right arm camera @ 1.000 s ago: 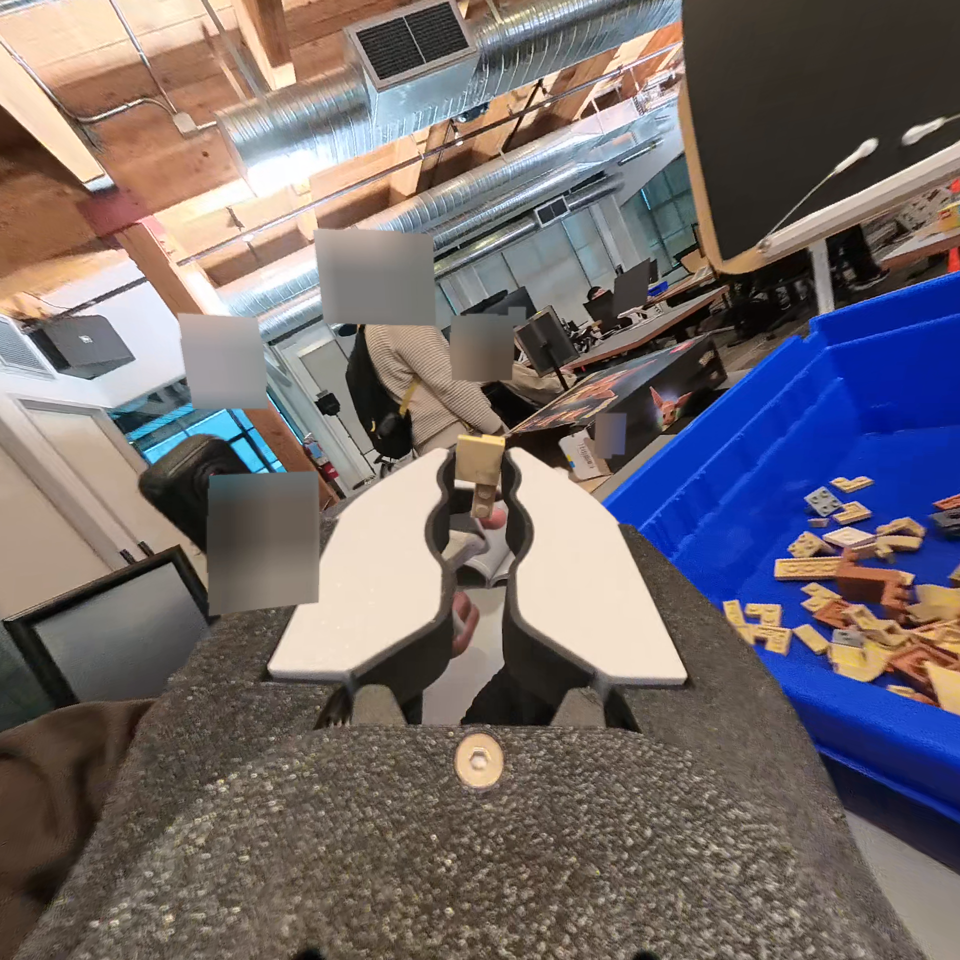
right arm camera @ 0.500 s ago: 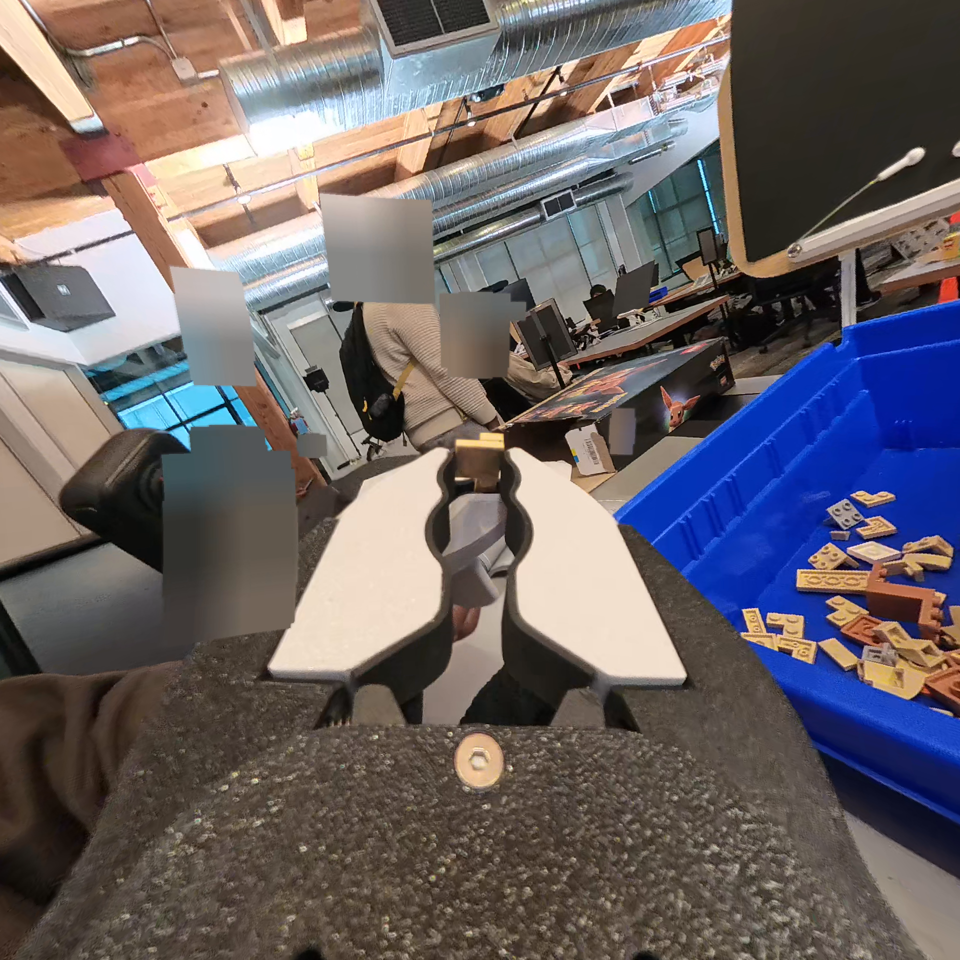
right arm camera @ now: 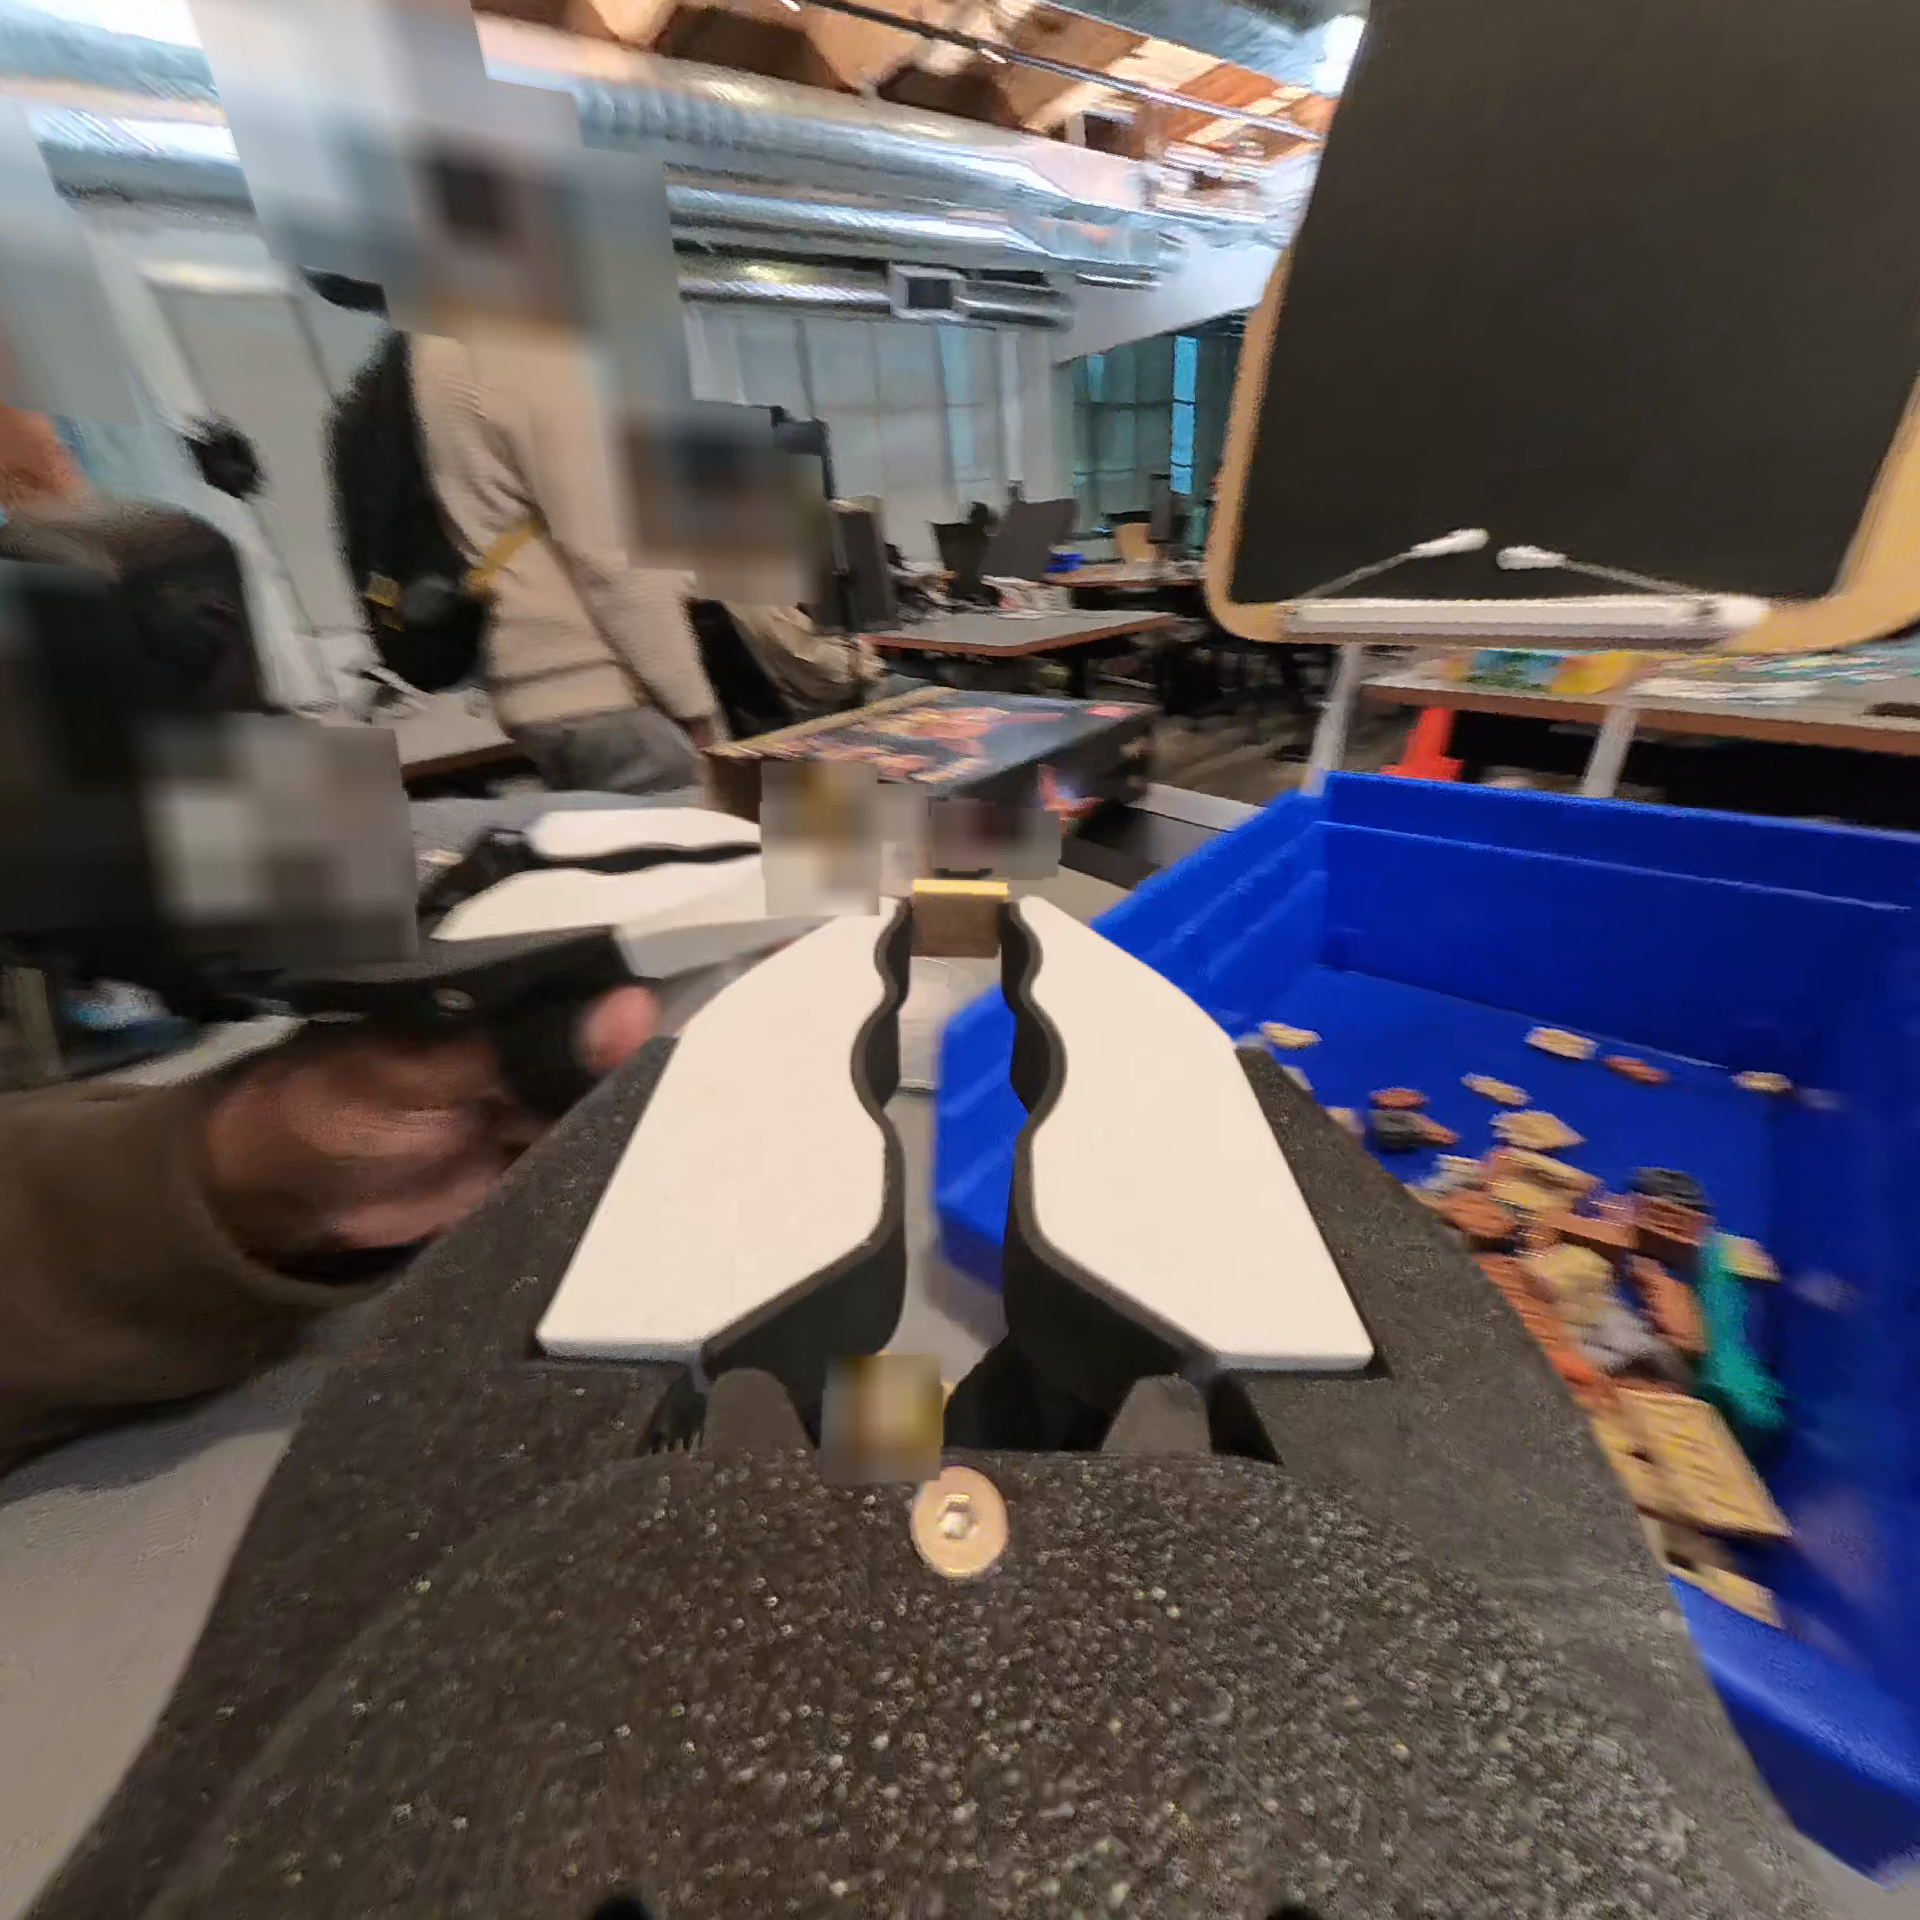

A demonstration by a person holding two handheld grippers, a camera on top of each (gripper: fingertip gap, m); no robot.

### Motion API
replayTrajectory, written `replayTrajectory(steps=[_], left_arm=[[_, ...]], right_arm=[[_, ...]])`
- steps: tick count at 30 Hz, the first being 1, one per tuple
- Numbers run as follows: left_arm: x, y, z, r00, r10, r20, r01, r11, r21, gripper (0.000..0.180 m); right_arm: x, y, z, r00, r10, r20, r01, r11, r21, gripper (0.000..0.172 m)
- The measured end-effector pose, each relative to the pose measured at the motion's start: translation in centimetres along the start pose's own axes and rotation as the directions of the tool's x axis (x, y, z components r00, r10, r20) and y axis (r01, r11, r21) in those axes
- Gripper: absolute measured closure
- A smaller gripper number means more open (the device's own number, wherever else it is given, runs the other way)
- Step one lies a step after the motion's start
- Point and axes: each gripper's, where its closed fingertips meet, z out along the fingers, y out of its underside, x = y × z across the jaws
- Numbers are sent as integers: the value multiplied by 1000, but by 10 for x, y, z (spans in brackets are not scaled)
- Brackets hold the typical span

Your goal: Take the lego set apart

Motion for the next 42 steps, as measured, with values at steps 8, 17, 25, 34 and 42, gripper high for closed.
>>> replayTrajectory(steps=[8, 17, 25, 34, 42], left_arm=[[15, 19, 11, 994, -50, -99, 42, 996, -80, 176], [51, 3, 3, 927, -105, -360, 108, 994, -13, 176], [70, -2, -6, 820, -213, -531, 221, 974, -51, 176], [47, 21, 9, 925, -165, -342, 127, 983, -131, 152], [71, 77, -5, 883, -126, -452, -103, 888, -448, 144]], right_arm=[[90, 44, 18, 908, -243, -343, 120, 932, -342, 126], [-1, 2, 15, 978, 21, 208, -12, 999, -45, 144], [-33, 5, 3, 880, 167, 445, -129, 985, -116, 164], [22, 18, 17, 997, 15, 77, -4, 989, -145, 165], [77, 71, 10, 922, -329, -202, 192, 845, -499, 131]])
